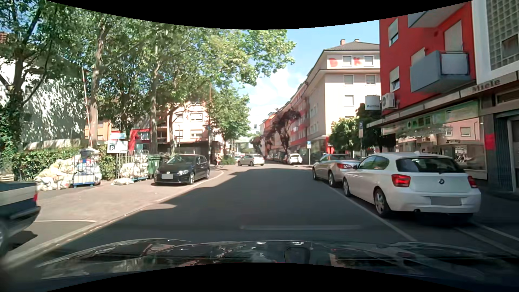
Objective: Follow the waypoints while adhering to traffic rules and regulations
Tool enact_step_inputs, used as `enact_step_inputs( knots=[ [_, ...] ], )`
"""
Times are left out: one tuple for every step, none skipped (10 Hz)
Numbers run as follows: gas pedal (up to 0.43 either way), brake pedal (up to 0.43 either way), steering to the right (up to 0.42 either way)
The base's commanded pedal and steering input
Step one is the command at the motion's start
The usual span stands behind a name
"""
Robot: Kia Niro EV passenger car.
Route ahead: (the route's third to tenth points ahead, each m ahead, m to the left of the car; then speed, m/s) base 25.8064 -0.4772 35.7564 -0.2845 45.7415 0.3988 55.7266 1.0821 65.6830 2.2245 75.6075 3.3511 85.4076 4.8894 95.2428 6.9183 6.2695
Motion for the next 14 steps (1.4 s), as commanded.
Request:
enact_step_inputs(
  knots=[
    [0.028,0.000,0.000],
    [0.020,0.000,0.001],
    [0.020,0.000,0.000],
    [0.008,0.000,0.001],
    [0.000,0.000,0.000],
    [0.000,0.000,0.000],
    [0.000,0.000,0.000],
    [0.000,0.000,0.002],
    [0.000,0.000,0.006],
    [0.000,0.000,0.007],
    [0.000,0.000,0.007],
    [0.000,0.000,0.007],
    [0.000,0.000,0.007],
    [0.000,0.018,0.007]
  ],
)
